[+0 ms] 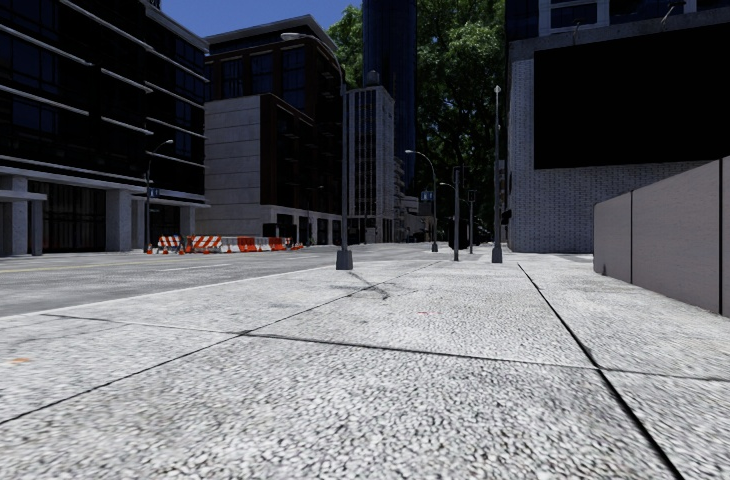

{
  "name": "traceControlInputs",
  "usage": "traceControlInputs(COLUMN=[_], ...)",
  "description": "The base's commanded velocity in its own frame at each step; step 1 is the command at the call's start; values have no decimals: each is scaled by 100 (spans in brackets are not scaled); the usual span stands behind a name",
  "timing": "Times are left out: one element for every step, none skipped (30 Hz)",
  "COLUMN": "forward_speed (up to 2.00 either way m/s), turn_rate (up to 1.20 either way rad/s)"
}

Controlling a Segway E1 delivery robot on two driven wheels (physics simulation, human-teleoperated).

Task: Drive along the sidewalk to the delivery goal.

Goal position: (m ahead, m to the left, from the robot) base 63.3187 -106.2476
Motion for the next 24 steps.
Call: traceControlInputs(forward_speed=[0, 0, 0, 0, 0, 0, 0, 0, 0, 0, 0, 0, 0, 0, 0, 0, 0, 0, 0, 57, 135, 135, 200, 200], turn_rate=[0, 0, 0, 0, 0, 0, 0, 0, 0, -29, -29, -76, -81, -82, -89, -120, -120, -120, -120, -120, -120, -120, -120, -119])
